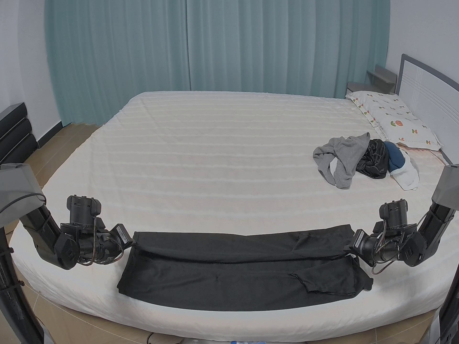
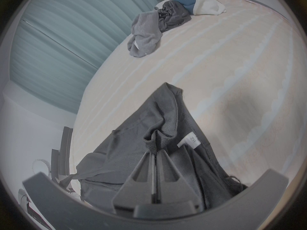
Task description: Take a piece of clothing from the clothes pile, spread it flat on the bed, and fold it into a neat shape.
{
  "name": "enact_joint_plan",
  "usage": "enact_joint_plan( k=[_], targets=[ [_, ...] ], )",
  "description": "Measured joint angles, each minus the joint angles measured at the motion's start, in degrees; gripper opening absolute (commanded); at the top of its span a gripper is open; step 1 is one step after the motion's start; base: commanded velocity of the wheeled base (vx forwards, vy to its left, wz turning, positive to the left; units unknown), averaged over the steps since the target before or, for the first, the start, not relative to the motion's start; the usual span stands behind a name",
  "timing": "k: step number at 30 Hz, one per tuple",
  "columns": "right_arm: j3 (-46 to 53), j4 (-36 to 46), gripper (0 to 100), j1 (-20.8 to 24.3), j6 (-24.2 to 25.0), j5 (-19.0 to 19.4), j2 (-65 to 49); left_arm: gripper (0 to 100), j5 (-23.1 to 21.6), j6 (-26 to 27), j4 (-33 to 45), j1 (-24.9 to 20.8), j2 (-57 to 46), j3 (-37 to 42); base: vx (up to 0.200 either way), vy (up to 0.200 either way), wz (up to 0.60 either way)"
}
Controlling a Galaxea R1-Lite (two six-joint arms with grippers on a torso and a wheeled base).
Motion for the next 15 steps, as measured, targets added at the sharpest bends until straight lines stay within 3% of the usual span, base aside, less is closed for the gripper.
enact_joint_plan(
  k=[5,6,7,8,15],
  targets=[
    [0.5,0.0,0,0.0,-0.3,0.0,1.4,0,0.0,0.1,0.0,0.0,1.2,0.6,0.000,0.000,0.00],
    [0.5,0.0,0,0.0,-0.3,0.0,1.9,100,0.0,0.1,0.0,0.0,1.6,0.7,0.000,0.000,0.00],
    [0.5,0.0,0,0.0,-0.3,0.0,2.1,100,0.0,0.2,0.0,-0.1,1.7,0.8,0.000,0.000,0.00],
    [0.5,0.0,100,0.0,-0.3,0.0,2.2,100,0.0,0.4,0.0,-0.1,1.8,0.9,0.000,0.000,0.00],
    [0.3,0.0,100,-0.2,-0.2,0.5,1.8,100,0.0,0.8,0.1,-0.3,2.0,1.4,0.000,0.000,0.00]
  ],
)
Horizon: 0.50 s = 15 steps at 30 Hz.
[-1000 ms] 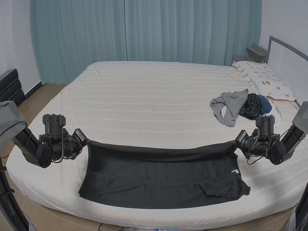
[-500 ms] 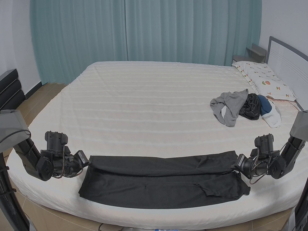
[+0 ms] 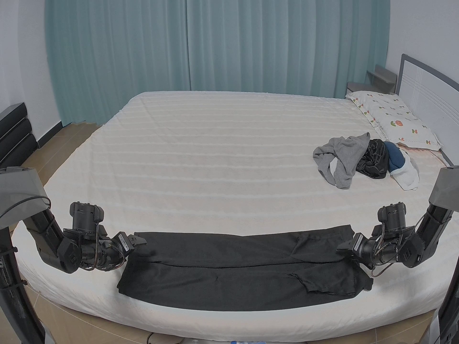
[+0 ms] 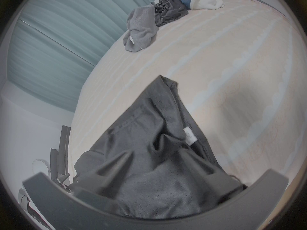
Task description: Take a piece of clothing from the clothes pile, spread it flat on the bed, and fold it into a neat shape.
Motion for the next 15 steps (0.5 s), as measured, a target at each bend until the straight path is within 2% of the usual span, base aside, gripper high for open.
enact_joint_plan(
  k=[7,15],
  targets=[
    [-2.5,0.5,100,-3.1,0.3,2.7,-3.8,100,0.0,-0.4,0.1,0.5,-0.8,-1.4,0.000,0.000,0.00],
    [-7.0,1.2,100,-5.2,0.2,4.1,-3.7,100,0.0,-2.5,0.7,1.4,0.8,-8.9,0.000,0.000,0.00]
  ],
)
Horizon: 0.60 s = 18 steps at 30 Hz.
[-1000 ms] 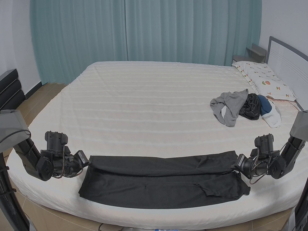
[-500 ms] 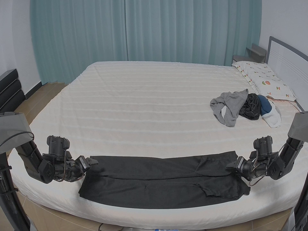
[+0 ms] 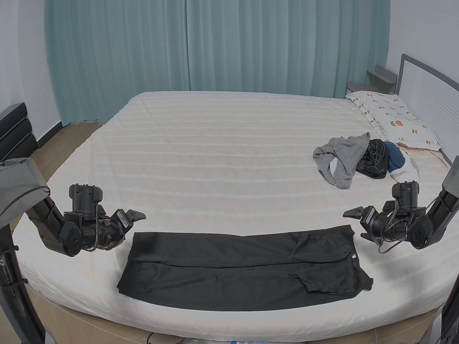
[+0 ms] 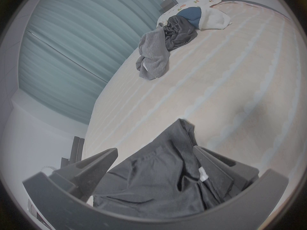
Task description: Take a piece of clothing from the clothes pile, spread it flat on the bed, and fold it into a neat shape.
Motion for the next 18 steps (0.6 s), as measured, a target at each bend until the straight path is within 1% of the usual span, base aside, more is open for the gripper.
enact_joint_plan(
  k=[4,8,9,18],
  targets=[
    [-2.9,-0.1,100,-0.4,0.0,0.5,3.2,100,0.1,-0.5,1.3,0.1,3.2,-3.8,0.000,0.000,0.00],
    [-5.4,-0.4,100,-1.1,0.0,2.2,6.3,100,0.5,-0.6,1.8,0.0,6.5,-6.8,0.000,0.000,0.00],
    [-6.0,-0.4,100,-1.4,0.1,2.6,7.0,0,0.6,-0.6,2.0,0.0,7.1,-7.4,0.000,0.000,0.00],
    [-8.6,-0.6,100,-3.0,0.3,3.1,11.0,0,1.0,-0.5,2.1,0.0,9.8,-8.9,0.000,0.000,0.00]
  ],
)
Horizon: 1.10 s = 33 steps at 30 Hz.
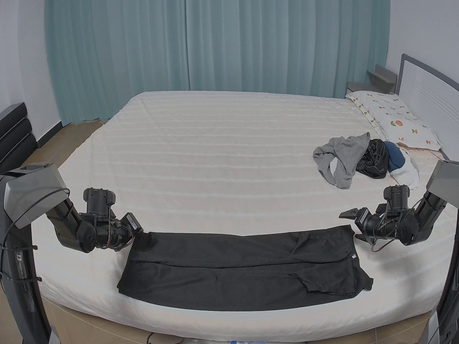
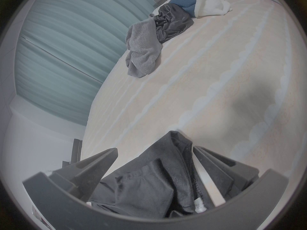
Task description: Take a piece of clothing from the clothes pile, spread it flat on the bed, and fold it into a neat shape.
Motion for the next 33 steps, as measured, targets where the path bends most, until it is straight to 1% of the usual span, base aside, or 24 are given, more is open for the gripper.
enact_joint_plan(
  k=[5,11,17,18,28,33],
  targets=[
    [-1.0,-0.1,100,-0.4,0.0,0.0,1.3,0,0.0,-0.3,-0.2,0.7,0.0,-0.2,0.000,0.000,0.00],
    [-1.8,-1.5,100,-0.6,0.1,0.0,3.0,0,0.0,-4.0,-0.1,1.5,0.3,-1.6,0.000,0.000,0.00],
    [-2.7,-1.9,100,-0.5,0.2,0.1,4.4,0,0.0,-5.0,0.0,2.3,0.9,-2.9,0.000,0.000,0.00],
    [-2.8,-2.0,0,-0.4,0.2,0.1,4.6,0,0.0,-5.0,0.1,2.4,0.9,-3.0,0.000,0.000,0.00],
    [-3.1,-2.6,0,-0.9,0.4,-0.2,5.6,0,0.0,-5.1,0.1,2.6,1.2,-3.2,0.000,0.000,0.00],
    [-3.1,-3.6,0,-1.2,1.6,-0.5,5.6,0,0.0,-5.1,0.0,2.6,1.3,-3.1,0.000,0.000,0.00]
  ],
)
